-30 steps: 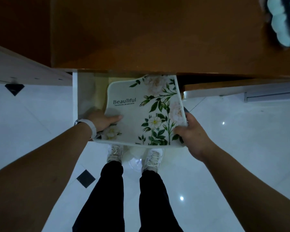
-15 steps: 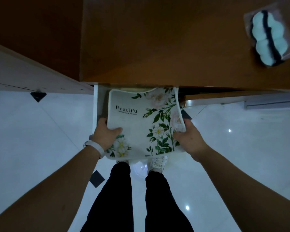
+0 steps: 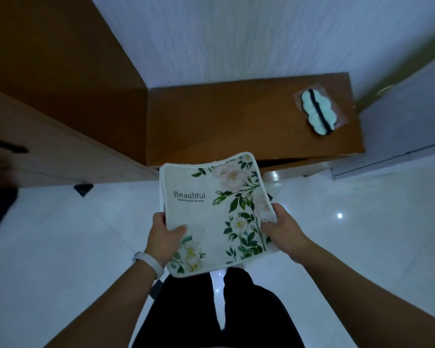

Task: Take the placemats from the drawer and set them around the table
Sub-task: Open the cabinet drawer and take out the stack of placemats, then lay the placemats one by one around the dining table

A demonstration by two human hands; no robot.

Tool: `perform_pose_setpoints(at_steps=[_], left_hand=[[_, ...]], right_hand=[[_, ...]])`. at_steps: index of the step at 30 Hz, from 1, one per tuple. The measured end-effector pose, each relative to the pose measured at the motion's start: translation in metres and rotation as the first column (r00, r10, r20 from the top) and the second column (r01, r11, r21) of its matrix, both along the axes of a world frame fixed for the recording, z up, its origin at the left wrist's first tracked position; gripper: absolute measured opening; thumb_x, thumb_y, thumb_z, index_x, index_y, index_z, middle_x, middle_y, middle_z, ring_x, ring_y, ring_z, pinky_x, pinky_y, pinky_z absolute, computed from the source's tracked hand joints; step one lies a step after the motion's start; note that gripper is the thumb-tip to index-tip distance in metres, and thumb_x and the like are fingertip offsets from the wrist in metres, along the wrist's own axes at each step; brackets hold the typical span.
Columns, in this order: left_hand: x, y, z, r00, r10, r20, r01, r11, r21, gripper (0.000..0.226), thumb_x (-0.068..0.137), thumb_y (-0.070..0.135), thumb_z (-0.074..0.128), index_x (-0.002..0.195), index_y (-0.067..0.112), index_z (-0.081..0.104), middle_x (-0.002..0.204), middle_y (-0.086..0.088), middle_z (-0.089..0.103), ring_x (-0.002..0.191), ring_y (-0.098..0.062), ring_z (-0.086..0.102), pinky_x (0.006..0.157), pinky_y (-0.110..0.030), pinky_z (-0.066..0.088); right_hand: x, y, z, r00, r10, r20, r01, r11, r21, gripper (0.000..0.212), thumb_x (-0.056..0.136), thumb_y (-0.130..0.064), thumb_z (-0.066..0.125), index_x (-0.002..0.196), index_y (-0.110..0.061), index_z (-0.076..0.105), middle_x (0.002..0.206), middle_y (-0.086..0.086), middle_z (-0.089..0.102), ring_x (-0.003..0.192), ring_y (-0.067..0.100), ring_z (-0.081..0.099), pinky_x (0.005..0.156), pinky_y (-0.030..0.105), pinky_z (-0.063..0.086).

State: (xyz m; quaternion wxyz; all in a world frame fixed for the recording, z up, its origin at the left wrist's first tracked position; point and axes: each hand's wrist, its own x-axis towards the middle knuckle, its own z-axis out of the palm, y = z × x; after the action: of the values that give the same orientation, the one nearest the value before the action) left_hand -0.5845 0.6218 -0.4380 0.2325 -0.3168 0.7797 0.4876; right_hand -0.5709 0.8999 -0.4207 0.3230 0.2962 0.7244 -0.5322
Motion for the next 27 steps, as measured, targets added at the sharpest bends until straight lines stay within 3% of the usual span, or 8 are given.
perform_pose_setpoints(at_steps=[4,10,15,18,20,22,27], left_hand=[[-0.011,0.004,0.04,0.997,-0.058,-0.057,0.06,0.998,0.025,0.034,0.085,0.006,0.069,0.107,0.012,0.044,0.095,-0.004,0.06,0.086,-0.025,0.061,0.076,-0.035,0.051],[-0.041,0.006,0.087,0.977,-0.119,-0.179,0.146,0.978,0.148,0.039,0.085,0.0,0.067,0.115,0.014,0.046,0.102,-0.005,0.061,0.09,-0.024,0.062,0.077,-0.038,0.052],[-0.072,0.006,0.116,0.959,-0.158,-0.234,0.218,0.94,0.263,0.038,0.086,-0.004,0.064,0.113,0.011,0.041,0.1,-0.006,0.058,0.083,-0.021,0.061,0.066,-0.034,0.051],[-0.093,0.002,0.134,0.923,-0.269,-0.274,0.345,0.894,0.285,0.038,0.086,-0.004,0.063,0.113,0.011,0.042,0.1,-0.004,0.058,0.087,-0.025,0.062,0.073,-0.041,0.054],[-0.105,0.0,0.147,0.895,-0.335,-0.296,0.422,0.852,0.31,0.038,0.086,-0.003,0.064,0.113,0.013,0.044,0.102,-0.005,0.06,0.091,-0.027,0.062,0.079,-0.046,0.054],[-0.111,0.002,0.16,0.863,-0.383,-0.329,0.487,0.803,0.343,0.037,0.085,-0.003,0.064,0.112,0.014,0.045,0.104,-0.004,0.061,0.09,-0.025,0.064,0.075,-0.043,0.055],[-0.099,0.021,0.188,0.763,-0.529,-0.371,0.644,0.667,0.375,0.04,0.084,-0.005,0.064,0.114,0.013,0.046,0.105,-0.007,0.063,0.089,-0.027,0.066,0.071,-0.04,0.055]], right_hand=[[0.012,-0.001,0.04,0.996,-0.069,-0.054,0.071,0.997,0.031,0.029,0.091,-0.005,0.055,0.112,-0.025,0.05,0.093,0.0,0.061,0.079,0.012,0.059,0.059,0.024,0.047],[0.018,-0.006,0.089,0.972,-0.195,-0.129,0.206,0.976,0.074,0.029,0.09,-0.008,0.057,0.113,-0.025,0.051,0.096,-0.002,0.063,0.087,0.016,0.062,0.069,0.031,0.055],[0.024,-0.022,0.127,0.923,-0.315,-0.222,0.348,0.928,0.13,0.028,0.087,-0.009,0.058,0.108,-0.026,0.054,0.102,0.009,0.065,0.093,0.027,0.064,0.079,0.042,0.056],[0.037,-0.039,0.148,0.869,-0.411,-0.277,0.464,0.871,0.161,0.026,0.086,-0.007,0.057,0.106,-0.022,0.055,0.101,0.014,0.065,0.083,0.026,0.062,0.068,0.035,0.053],[0.048,-0.052,0.16,0.822,-0.476,-0.314,0.54,0.826,0.161,0.028,0.086,-0.006,0.057,0.106,-0.025,0.055,0.101,0.013,0.065,0.086,0.026,0.064,0.073,0.038,0.055],[0.061,-0.065,0.171,0.771,-0.533,-0.348,0.61,0.775,0.166,0.03,0.086,-0.006,0.058,0.109,-0.026,0.054,0.102,0.011,0.066,0.09,0.029,0.065,0.076,0.041,0.056],[0.113,-0.09,0.2,0.628,-0.653,-0.422,0.762,0.625,0.168,0.033,0.085,-0.006,0.058,0.112,-0.025,0.056,0.093,0.006,0.066,0.078,0.02,0.062,0.064,0.03,0.051]])
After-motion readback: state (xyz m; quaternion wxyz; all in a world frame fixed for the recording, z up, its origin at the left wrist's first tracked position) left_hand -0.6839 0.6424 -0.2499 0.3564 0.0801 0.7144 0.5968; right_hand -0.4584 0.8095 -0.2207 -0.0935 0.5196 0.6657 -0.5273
